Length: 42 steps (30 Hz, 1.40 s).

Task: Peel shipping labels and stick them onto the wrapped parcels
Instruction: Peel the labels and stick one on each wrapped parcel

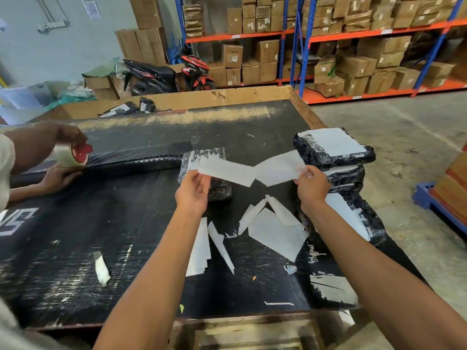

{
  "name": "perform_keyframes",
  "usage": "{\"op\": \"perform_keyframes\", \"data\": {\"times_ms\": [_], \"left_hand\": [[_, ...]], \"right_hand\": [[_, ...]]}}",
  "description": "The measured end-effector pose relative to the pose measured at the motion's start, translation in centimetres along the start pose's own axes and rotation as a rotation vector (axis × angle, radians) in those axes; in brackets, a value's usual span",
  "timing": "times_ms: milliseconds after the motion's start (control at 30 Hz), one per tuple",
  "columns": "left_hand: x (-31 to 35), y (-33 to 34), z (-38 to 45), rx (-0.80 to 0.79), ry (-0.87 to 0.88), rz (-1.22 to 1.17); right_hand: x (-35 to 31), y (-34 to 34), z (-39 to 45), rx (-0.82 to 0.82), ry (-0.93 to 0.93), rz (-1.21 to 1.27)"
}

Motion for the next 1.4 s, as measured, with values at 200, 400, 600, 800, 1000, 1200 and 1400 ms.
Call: {"op": "perform_keyframes", "data": {"times_ms": [200,400,600,800,1000,1200,1400], "left_hand": [[2.8,-1.0,0.5,0.049,0.034,-0.122],[1.7,0.5,-1.0,0.027,0.022,-0.090],[-0.4,1.4,-3.0,0.010,0.007,-0.030],[-2.7,2.7,-4.8,0.013,0.021,-0.013],[-6.1,4.1,-7.1,-0.066,-0.025,0.052],[-5.3,3.4,-6.4,-0.088,0.140,0.134],[-2.7,1.9,-3.2,0.018,0.434,0.700]], "right_hand": [[1.3,0.3,0.9,-0.128,0.043,-0.154],[4.0,4.8,-6.1,-0.700,-0.039,-0.477],[2.9,5.3,-6.1,-0.629,-0.239,-0.540],[-5.2,5.4,-10.5,-0.747,-0.622,-0.148],[-7.5,4.6,-9.8,-0.472,-0.816,-0.119],[-6.7,4.1,-6.3,-0.459,-0.573,-0.058],[-4.1,6.6,-6.7,-0.723,-0.191,0.068]]}}
Point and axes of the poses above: each hand's wrist, its own z-axis towards the middle knuckle, its own y-axis out of the palm, x = y × z, the point moved 10 cm from there along z, towards the middle knuckle, and after that the axes turned 13 degrees about x, right-handed, at the moved point
